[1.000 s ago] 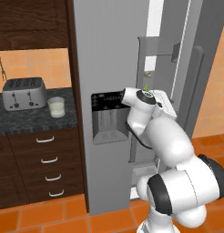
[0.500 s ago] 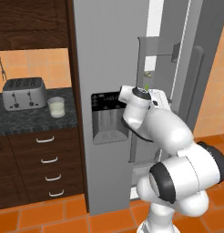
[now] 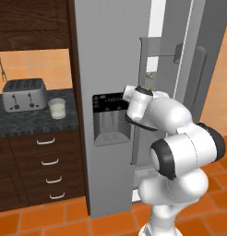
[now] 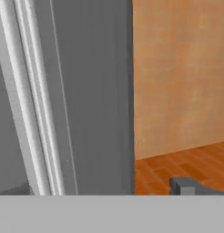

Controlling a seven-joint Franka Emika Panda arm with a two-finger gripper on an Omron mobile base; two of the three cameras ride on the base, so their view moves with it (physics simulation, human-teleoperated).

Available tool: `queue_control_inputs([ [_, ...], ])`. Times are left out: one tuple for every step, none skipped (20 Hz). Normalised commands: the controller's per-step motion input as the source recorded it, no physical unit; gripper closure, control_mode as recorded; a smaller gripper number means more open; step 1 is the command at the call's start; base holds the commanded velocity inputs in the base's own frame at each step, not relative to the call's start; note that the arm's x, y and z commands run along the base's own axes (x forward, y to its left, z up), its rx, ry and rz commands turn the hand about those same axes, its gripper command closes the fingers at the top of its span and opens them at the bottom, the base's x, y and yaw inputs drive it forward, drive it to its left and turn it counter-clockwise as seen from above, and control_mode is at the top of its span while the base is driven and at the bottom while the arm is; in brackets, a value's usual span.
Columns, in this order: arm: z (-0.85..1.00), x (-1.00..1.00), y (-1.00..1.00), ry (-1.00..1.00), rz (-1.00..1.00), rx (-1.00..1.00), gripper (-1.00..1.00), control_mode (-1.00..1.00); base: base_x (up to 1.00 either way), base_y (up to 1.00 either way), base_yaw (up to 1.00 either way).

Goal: Grab a lemon wedge from the fridge and one ice cube from the ice bowl, and put them in the glass of lemonade.

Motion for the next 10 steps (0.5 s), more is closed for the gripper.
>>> queue_control_inputs([
  [-0.06, 0.0, -0.44, 0.03, -0.13, 0.0, -1.0, -1.0, 0.0, 0.0, 0.0],
  [-0.02, 0.0, -0.46, 0.0, -0.14, 0.0, -1.0, -1.0, 0.0, 0.0, 0.0],
  [0.0, -0.05, -0.44, 0.0, -0.15, 0.0, -1.0, -1.0, 0.0, 0.0, 0.0],
  [0.0, -0.03, -0.42, 0.0, -0.15, 0.0, -1.0, -1.0, 0.0, 0.0, 0.0],
  [0.0, -0.09, -0.27, 0.0, -0.13, 0.0, -1.0, -1.0, 0.0, 0.0, 0.0],
  [0.0, -0.26, -0.1, 0.0, -0.1, 0.0, -1.0, -1.0, 0.0, 0.0, 0.0],
  [0.0, -0.44, -0.2, 0.0, -0.13, 0.0, -1.0, -1.0, 0.0, 0.0, 0.0],
  [0.0, -0.56, -0.3, 0.0, -0.16, 0.0, -1.0, -1.0, 0.0, 0.0, 0.0],
  [0.0, -0.69, -0.41, -0.04, -0.19, 0.01, -1.0, -1.0, 0.0, 0.0, 0.0],
  [0.0, -0.8, -0.47, -0.07, -0.22, 0.02, -1.0, -1.0, 0.0, 0.0, 0.0],
])
